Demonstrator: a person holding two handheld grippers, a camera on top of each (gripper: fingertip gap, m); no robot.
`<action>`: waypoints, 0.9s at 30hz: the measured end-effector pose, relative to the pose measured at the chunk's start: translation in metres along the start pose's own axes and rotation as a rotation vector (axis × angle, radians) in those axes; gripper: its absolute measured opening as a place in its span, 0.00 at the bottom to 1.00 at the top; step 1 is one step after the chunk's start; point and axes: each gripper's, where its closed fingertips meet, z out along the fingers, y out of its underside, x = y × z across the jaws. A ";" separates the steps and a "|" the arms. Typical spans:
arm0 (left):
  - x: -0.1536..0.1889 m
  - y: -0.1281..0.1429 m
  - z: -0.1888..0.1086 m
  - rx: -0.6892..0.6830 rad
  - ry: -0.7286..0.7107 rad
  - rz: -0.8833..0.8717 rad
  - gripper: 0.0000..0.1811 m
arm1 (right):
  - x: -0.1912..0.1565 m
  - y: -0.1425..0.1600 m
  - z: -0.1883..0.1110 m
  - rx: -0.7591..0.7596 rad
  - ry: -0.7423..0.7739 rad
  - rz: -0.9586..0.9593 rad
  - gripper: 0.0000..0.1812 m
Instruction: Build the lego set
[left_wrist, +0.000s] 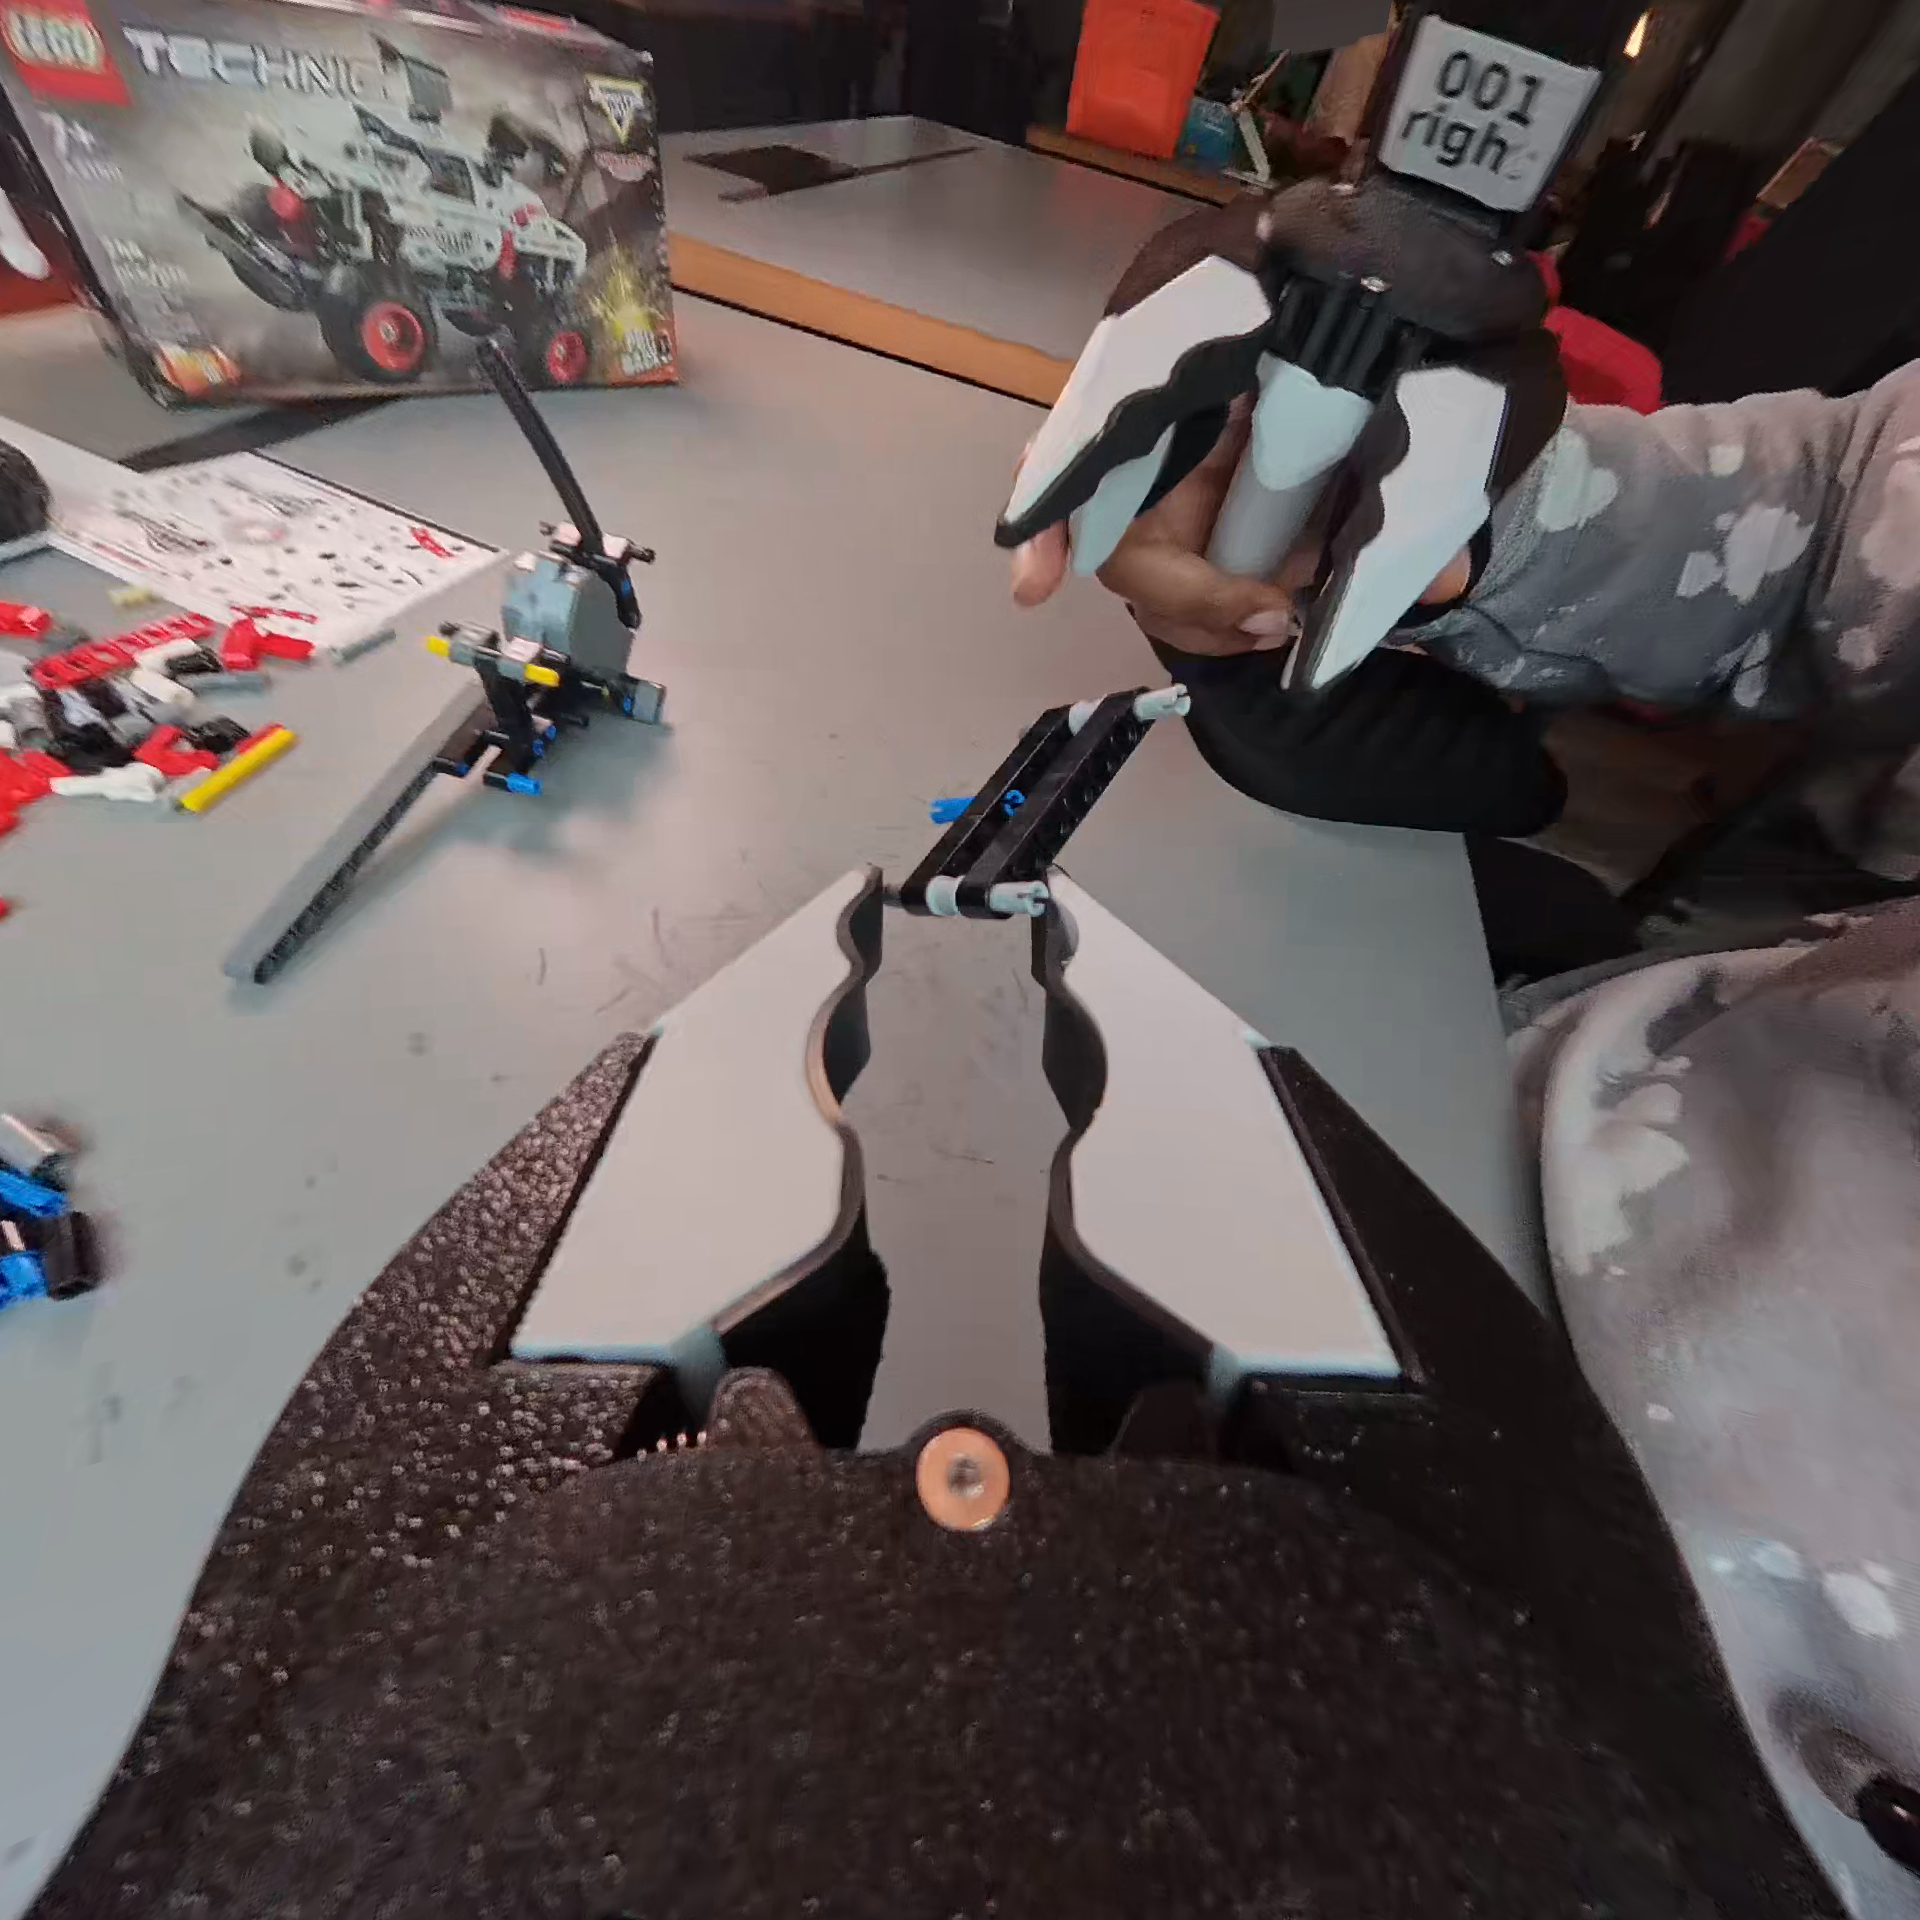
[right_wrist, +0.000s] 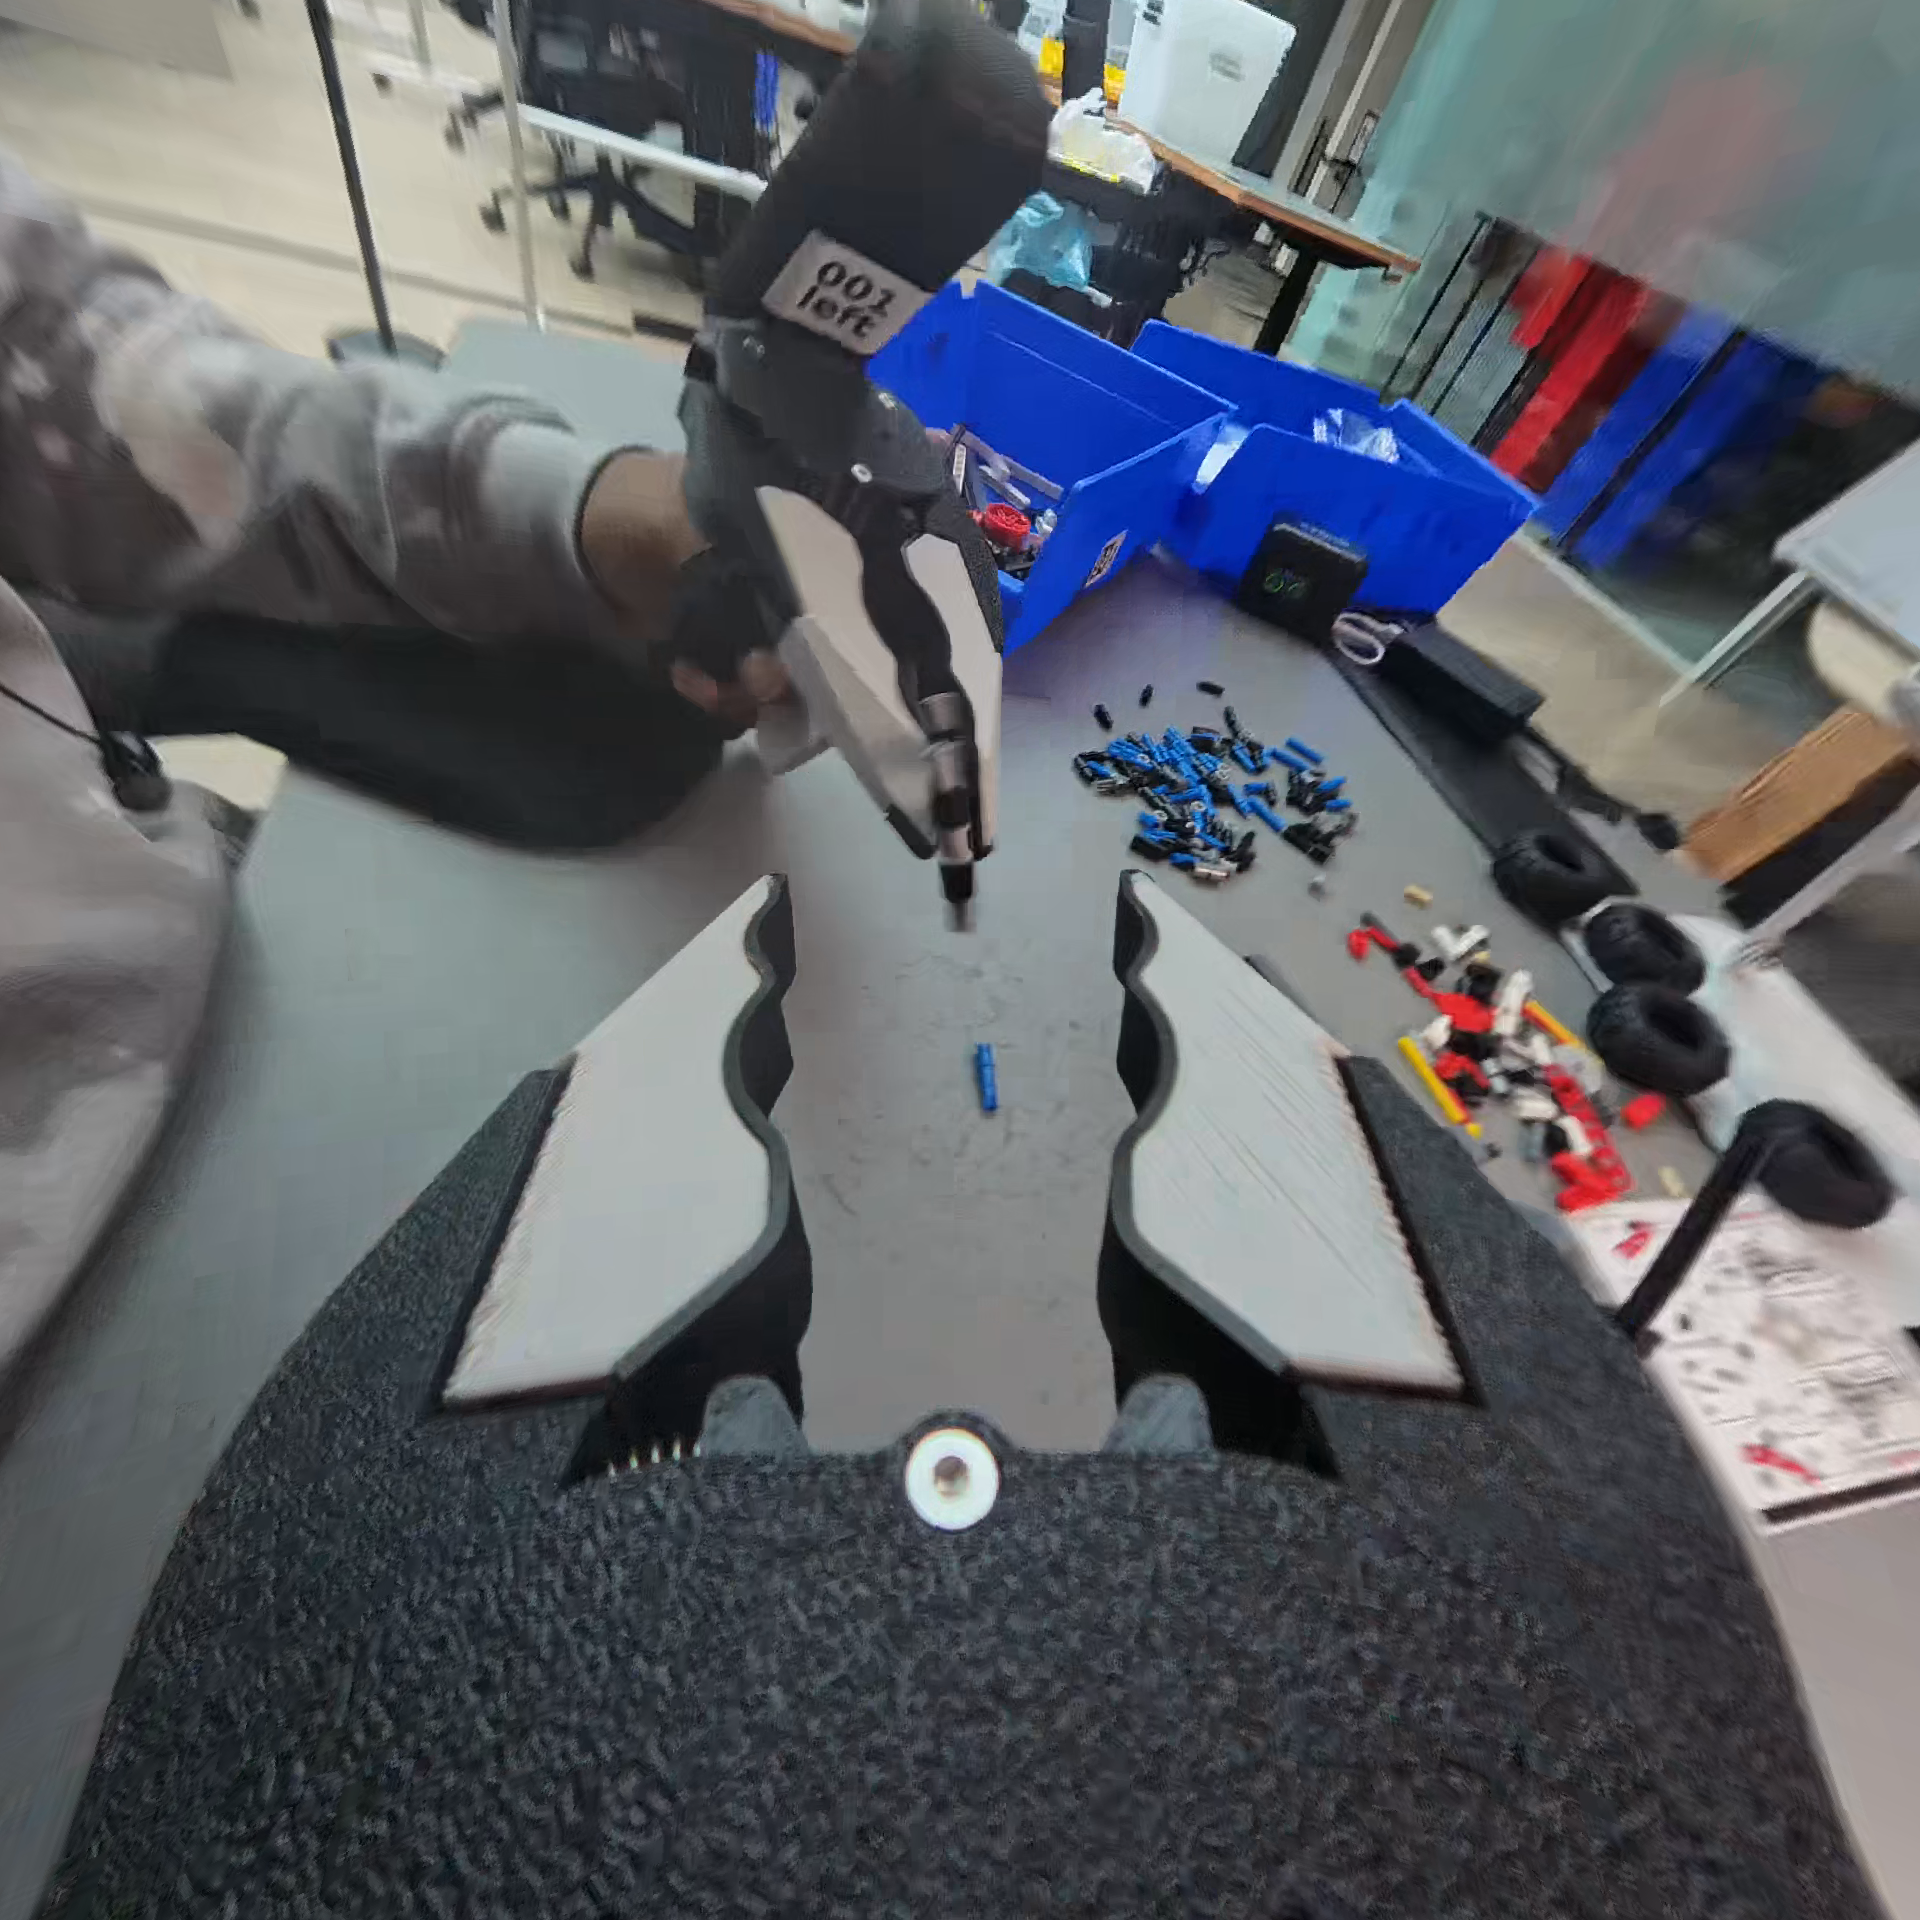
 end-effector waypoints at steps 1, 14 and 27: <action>0.000 0.003 0.001 -0.012 0.021 -0.037 0.14 | -0.005 0.002 0.007 -0.031 0.024 -0.104 0.33; 0.004 0.015 0.000 -0.074 0.065 -0.008 0.02 | 0.010 0.025 0.021 -0.035 -0.136 0.202 0.00; 0.009 -0.035 -0.026 0.260 0.179 -0.081 0.05 | 0.000 0.017 0.040 -0.190 -0.347 0.175 0.04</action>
